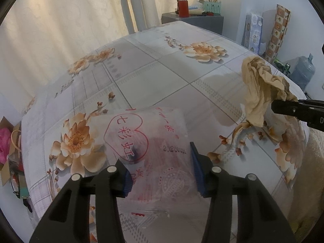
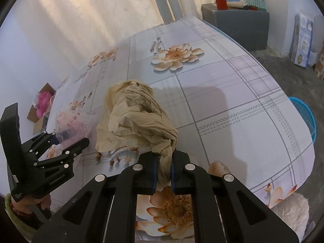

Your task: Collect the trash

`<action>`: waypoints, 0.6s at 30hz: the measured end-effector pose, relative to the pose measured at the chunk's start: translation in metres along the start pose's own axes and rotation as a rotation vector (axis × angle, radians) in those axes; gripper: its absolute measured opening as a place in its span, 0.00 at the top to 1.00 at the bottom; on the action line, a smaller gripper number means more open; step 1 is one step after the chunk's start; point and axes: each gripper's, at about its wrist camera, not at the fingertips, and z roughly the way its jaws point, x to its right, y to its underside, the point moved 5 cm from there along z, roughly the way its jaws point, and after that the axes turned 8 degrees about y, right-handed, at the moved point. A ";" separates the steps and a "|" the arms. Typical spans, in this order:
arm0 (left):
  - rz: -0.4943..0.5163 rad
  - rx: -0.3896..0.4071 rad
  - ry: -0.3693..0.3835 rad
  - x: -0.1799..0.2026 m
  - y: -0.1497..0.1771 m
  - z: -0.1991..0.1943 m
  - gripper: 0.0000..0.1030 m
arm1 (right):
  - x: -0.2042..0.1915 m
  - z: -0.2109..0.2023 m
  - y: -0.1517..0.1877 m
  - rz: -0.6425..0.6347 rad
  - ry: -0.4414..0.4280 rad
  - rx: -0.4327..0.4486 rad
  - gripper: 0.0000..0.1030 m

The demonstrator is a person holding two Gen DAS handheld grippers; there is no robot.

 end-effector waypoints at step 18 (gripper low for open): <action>0.029 0.040 -0.018 0.012 -0.009 -0.017 0.56 | 0.006 -0.018 0.003 0.021 -0.017 0.039 0.92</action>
